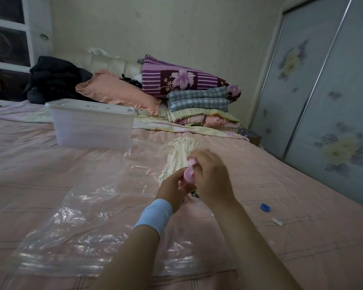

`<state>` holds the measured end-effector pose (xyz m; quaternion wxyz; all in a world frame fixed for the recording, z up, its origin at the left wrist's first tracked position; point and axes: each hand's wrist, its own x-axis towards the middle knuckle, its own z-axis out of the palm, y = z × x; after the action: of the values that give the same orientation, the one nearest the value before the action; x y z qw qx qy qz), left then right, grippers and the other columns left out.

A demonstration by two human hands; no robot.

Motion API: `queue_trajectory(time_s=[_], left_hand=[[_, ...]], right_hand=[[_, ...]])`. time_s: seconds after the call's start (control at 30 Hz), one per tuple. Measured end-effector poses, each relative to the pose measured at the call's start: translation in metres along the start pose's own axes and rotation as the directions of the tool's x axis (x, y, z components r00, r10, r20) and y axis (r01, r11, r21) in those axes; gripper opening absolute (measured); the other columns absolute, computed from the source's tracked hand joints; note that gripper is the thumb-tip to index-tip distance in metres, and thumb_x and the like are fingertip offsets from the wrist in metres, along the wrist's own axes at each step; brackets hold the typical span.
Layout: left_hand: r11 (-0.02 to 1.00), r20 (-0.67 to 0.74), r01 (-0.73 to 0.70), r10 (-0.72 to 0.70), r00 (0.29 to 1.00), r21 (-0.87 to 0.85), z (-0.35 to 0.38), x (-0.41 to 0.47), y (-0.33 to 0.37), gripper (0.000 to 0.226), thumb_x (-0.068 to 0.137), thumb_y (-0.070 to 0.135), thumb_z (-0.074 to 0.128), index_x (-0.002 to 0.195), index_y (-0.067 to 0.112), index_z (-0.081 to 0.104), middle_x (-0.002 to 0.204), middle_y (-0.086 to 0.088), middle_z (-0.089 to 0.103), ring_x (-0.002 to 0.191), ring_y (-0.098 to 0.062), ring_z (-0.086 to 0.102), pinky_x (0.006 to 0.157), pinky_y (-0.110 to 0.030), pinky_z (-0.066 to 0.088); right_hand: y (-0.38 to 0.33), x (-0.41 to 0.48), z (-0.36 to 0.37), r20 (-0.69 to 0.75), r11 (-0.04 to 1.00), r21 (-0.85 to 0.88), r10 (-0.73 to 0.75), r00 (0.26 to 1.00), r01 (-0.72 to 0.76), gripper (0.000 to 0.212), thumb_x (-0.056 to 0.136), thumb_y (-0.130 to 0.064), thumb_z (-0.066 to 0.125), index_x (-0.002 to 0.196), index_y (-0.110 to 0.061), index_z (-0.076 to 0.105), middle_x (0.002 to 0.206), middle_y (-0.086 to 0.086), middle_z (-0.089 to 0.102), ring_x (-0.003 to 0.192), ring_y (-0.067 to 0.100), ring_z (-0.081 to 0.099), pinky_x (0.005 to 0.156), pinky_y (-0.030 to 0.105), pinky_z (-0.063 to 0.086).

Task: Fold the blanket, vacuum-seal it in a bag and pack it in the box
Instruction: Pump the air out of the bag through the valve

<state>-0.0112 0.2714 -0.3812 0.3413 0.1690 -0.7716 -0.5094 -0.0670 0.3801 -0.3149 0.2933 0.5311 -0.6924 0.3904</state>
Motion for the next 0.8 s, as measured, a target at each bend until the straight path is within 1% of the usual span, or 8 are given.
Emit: queue_trajectory(time_s=[0.07,0.13,0.33,0.5,0.57,0.63,0.7,0.8], left_hand=[[0.999,-0.007,-0.022,0.022,1.000,0.047,0.001,-0.002,0.003,0.027,0.083,0.017,0.064,0.082,0.044,0.059,0.080,0.010,0.066,0.081,-0.014,0.062,0.072,-0.025,0.050],[0.999,-0.023,-0.026,0.027,0.999,0.043,0.003,-0.004,0.002,0.031,0.084,0.015,0.062,0.079,0.046,0.058,0.076,0.013,0.065,0.078,-0.011,0.060,0.074,-0.026,0.049],[0.999,-0.024,-0.005,0.004,1.000,-0.042,-0.001,-0.004,0.000,0.046,0.084,0.012,0.068,0.121,0.036,0.061,0.102,0.008,0.068,0.094,-0.017,0.063,0.062,-0.007,0.048],[0.999,-0.013,0.002,-0.002,1.000,-0.047,-0.004,0.000,-0.003,0.049,0.082,0.013,0.071,0.123,0.037,0.060,0.107,0.005,0.067,0.094,-0.020,0.063,0.059,-0.005,0.047],[0.999,0.008,0.008,-0.008,1.000,-0.039,-0.004,0.000,-0.001,0.048,0.082,0.015,0.072,0.122,0.039,0.060,0.108,0.007,0.067,0.096,-0.017,0.063,0.059,-0.006,0.048],[1.000,0.021,0.007,-0.007,1.000,0.008,-0.006,0.002,0.002,0.040,0.080,0.019,0.072,0.112,0.042,0.061,0.102,0.011,0.067,0.095,-0.014,0.062,0.066,-0.012,0.050],[0.994,0.043,-0.021,0.016,0.999,0.108,-0.013,0.005,0.005,0.035,0.078,0.021,0.071,0.096,0.047,0.057,0.093,0.014,0.065,0.093,-0.013,0.061,0.078,-0.022,0.048],[0.975,0.132,-0.048,0.019,0.991,0.216,-0.027,0.008,0.009,0.047,0.081,0.000,0.056,0.105,0.041,0.056,0.106,0.011,0.066,0.106,-0.011,0.062,0.092,-0.029,0.048]], right_hand=[[0.010,-0.014,0.010,0.161,0.997,-0.028,0.077,0.984,-0.074,0.017,0.096,-0.012,0.051,0.099,-0.010,0.068,0.100,0.001,0.065,0.097,0.022,0.058,0.081,0.040,0.052],[0.008,-0.012,0.009,0.185,0.997,-0.059,0.068,0.980,-0.058,0.015,0.096,-0.011,0.052,0.098,-0.010,0.068,0.096,0.003,0.066,0.093,0.022,0.057,0.078,0.040,0.051],[-0.027,0.030,-0.044,-0.112,0.988,-0.053,-0.148,0.983,0.143,0.012,0.093,-0.003,0.058,0.095,-0.007,0.069,0.090,0.005,0.069,0.087,0.023,0.061,0.076,0.037,0.053],[-0.036,0.040,-0.051,-0.288,0.980,-0.041,-0.196,0.937,0.193,0.021,0.095,-0.009,0.052,0.097,-0.004,0.072,0.093,0.007,0.070,0.094,0.020,0.061,0.088,0.017,0.043],[-0.029,0.033,-0.035,-0.302,0.982,0.022,-0.174,0.937,0.190,0.021,0.096,-0.008,0.051,0.099,-0.004,0.072,0.097,0.006,0.070,0.098,0.019,0.061,0.092,0.019,0.045],[-0.016,0.023,-0.015,-0.199,0.986,0.073,-0.132,0.971,0.149,0.023,0.097,-0.009,0.051,0.102,-0.006,0.073,0.108,0.006,0.070,0.109,0.020,0.061,0.097,0.029,0.050],[-0.001,0.007,0.005,0.009,0.995,0.099,-0.028,1.000,0.027,0.023,0.095,-0.006,0.055,0.107,-0.010,0.074,0.127,0.005,0.066,0.124,0.021,0.055,0.105,0.038,0.048],[0.009,-0.007,0.021,0.194,0.981,0.134,0.115,0.974,-0.142,0.032,0.092,-0.003,0.058,0.116,-0.017,0.075,0.147,0.002,0.054,0.137,0.021,0.046,0.112,0.042,0.041]])
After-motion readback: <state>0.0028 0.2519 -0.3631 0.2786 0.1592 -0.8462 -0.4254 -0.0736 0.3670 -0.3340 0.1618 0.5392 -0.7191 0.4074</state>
